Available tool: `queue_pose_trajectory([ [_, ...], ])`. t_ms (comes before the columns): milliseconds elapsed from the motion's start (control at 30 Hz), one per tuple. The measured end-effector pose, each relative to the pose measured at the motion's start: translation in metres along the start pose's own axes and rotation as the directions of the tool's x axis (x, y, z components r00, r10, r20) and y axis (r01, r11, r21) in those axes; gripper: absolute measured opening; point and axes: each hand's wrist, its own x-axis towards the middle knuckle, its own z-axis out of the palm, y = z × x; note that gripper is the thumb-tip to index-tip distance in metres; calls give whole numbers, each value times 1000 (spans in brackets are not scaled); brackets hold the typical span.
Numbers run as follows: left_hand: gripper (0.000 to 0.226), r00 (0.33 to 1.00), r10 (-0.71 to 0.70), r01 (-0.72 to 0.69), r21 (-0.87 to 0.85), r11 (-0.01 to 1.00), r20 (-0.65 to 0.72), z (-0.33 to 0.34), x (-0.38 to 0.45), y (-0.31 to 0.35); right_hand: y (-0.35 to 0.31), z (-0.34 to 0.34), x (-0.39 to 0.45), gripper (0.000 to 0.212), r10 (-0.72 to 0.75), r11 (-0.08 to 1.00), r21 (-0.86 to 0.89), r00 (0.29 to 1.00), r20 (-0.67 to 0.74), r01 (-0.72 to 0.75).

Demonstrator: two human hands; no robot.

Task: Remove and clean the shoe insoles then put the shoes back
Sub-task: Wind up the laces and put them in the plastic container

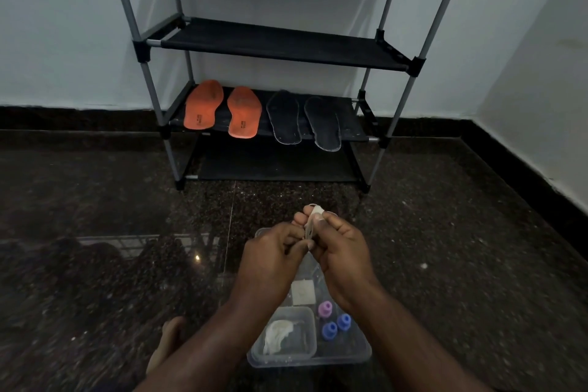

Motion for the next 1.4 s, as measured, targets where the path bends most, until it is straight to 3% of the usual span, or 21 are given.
queue_pose_trajectory([
  [300, 24, 997, -60, 60, 1, 998, -44, -4, -2, 8, 9, 7, -7, 30, -35, 995, -91, 998, 54, 39],
  [567, 5, 996, -91, 91, 12, 996, -21, -6, -2, 10, 9, 8, -11, 25, -102, 957, -261, 990, 93, 123],
  [733, 18, 994, -106, 107, 61, 992, -19, -2, 1, 3, 9, 10, -10, 21, -120, 954, -265, 990, 80, 137],
  [967, 20, 995, -97, 95, 63, 993, 19, -6, 5, 1, 12, 9, -9, 26, -104, 955, -269, 989, 103, 129],
  [1200, 15, 998, -55, 53, 144, 988, 9, -9, 7, -5, 10, 4, -2, 24, -94, 866, -477, 986, 140, 151],
  [1400, 16, 1000, 7, -11, 217, 976, 17, -6, 10, -14, 3, -1, -1, 24, -87, 812, -559, 982, 168, 167],
])
